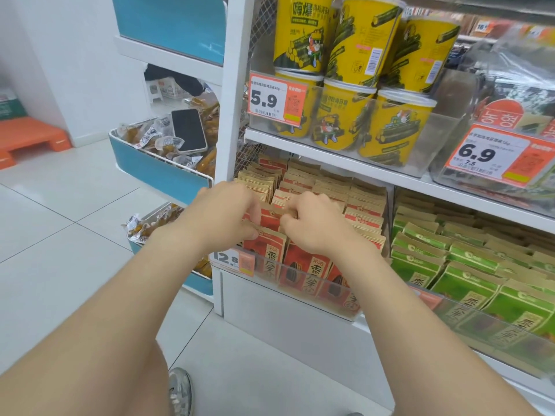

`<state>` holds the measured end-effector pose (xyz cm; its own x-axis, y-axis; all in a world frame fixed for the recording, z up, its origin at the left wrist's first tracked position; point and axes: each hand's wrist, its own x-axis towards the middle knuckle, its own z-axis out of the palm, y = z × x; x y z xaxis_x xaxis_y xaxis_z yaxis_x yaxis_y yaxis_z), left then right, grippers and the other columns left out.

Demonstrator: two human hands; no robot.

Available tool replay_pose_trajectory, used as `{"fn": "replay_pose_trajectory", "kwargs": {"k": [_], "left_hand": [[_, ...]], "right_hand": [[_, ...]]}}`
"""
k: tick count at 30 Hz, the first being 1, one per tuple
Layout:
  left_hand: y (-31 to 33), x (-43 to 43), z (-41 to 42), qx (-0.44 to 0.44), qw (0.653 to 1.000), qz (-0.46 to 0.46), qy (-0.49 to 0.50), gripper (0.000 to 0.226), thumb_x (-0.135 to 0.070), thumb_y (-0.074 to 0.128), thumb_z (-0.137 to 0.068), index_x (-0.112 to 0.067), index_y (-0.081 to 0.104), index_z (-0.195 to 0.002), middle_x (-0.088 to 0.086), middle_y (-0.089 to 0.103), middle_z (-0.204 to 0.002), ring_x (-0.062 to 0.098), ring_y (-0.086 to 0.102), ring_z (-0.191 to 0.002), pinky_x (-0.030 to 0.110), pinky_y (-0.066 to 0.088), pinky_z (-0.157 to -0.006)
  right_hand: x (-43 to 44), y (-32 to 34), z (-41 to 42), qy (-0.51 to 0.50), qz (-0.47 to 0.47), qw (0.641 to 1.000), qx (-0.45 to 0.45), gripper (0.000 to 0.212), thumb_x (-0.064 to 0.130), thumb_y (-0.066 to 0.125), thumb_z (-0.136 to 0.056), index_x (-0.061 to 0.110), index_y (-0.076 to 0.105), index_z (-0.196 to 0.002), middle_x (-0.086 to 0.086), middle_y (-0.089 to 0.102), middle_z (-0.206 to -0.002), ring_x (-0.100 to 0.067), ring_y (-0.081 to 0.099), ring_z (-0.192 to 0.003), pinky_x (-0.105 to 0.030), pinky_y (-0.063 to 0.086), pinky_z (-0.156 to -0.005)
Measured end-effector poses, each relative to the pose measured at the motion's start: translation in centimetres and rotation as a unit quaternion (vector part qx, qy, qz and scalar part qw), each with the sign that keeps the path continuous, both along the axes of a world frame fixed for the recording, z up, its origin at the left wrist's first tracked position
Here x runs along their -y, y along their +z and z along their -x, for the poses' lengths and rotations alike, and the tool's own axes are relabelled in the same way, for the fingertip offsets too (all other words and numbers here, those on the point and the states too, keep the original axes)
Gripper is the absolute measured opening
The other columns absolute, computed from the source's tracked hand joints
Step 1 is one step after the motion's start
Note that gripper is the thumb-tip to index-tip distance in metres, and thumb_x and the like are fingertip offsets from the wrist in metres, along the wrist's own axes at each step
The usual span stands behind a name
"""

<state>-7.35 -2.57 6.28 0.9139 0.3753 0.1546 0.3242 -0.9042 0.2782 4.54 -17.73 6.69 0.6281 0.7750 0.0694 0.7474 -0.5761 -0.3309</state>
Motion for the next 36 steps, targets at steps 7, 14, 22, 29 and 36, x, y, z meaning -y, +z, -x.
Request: {"fn": "replay_pose_trajectory", "kwargs": {"k": [7,14,22,29,36], "left_hand": [[-0.5,1.0,-1.1,-0.047,0.996,-0.018,-0.077,0.053,-0.034,0.082,-0.088,-0.038,0.061,-0.136,-0.012,0.062,-0.127,0.022,0.047,-0.128,0.055,0.042,-0.109],[-0.7,1.0,-1.8,-0.073,0.993,-0.044,-0.086,0.035,-0.04,0.073,-0.1,-0.053,0.067,-0.133,-0.016,0.06,-0.116,0.023,0.033,-0.127,0.054,0.024,-0.109],[-1.3,2.0,-1.9,-0.068,0.992,-0.072,-0.079,0.017,-0.051,0.069,-0.1,-0.039,0.08,-0.105,-0.014,0.063,-0.107,0.018,0.036,-0.129,0.054,0.021,-0.106],[-1.0,3.7,-2.4,-0.086,0.979,-0.176,-0.05,0.007,-0.033,0.071,-0.1,-0.033,0.067,-0.094,-0.012,0.06,-0.093,0.022,0.052,-0.11,0.049,0.029,-0.098],[-1.9,3.7,-1.2,-0.057,0.989,-0.115,-0.08,0.023,-0.041,0.058,-0.098,-0.034,0.071,-0.116,-0.013,0.066,-0.103,0.021,0.049,-0.112,0.046,0.025,-0.088]], "right_hand": [[-0.2,0.2,-0.3,0.019,0.06,0.998,-0.024,0.049,0.034,0.036,-0.107,0.015,0.052,-0.065,-0.002,0.06,-0.07,-0.019,0.054,-0.078,-0.052,0.036,-0.097],[-0.2,-0.6,-3.0,-0.095,-0.144,0.985,0.019,0.033,0.018,0.055,-0.1,0.026,0.075,-0.126,0.003,0.077,-0.118,-0.029,0.066,-0.12,-0.05,0.049,-0.109],[-1.1,-1.0,-4.0,-0.03,0.009,0.999,0.01,0.015,0.043,0.079,-0.095,0.031,0.078,-0.104,0.008,0.07,-0.107,-0.026,0.056,-0.12,-0.047,0.034,-0.101],[-0.2,-1.6,-3.6,0.039,-0.036,0.998,0.038,0.011,0.032,0.08,-0.093,0.038,0.08,-0.084,0.014,0.064,-0.071,-0.028,0.057,-0.09,-0.046,0.055,-0.091],[1.5,0.0,-3.6,-0.028,-0.234,0.97,0.068,0.02,0.03,0.072,-0.099,0.024,0.081,-0.115,0.009,0.079,-0.104,-0.016,0.069,-0.097,-0.031,0.051,-0.09]]}}
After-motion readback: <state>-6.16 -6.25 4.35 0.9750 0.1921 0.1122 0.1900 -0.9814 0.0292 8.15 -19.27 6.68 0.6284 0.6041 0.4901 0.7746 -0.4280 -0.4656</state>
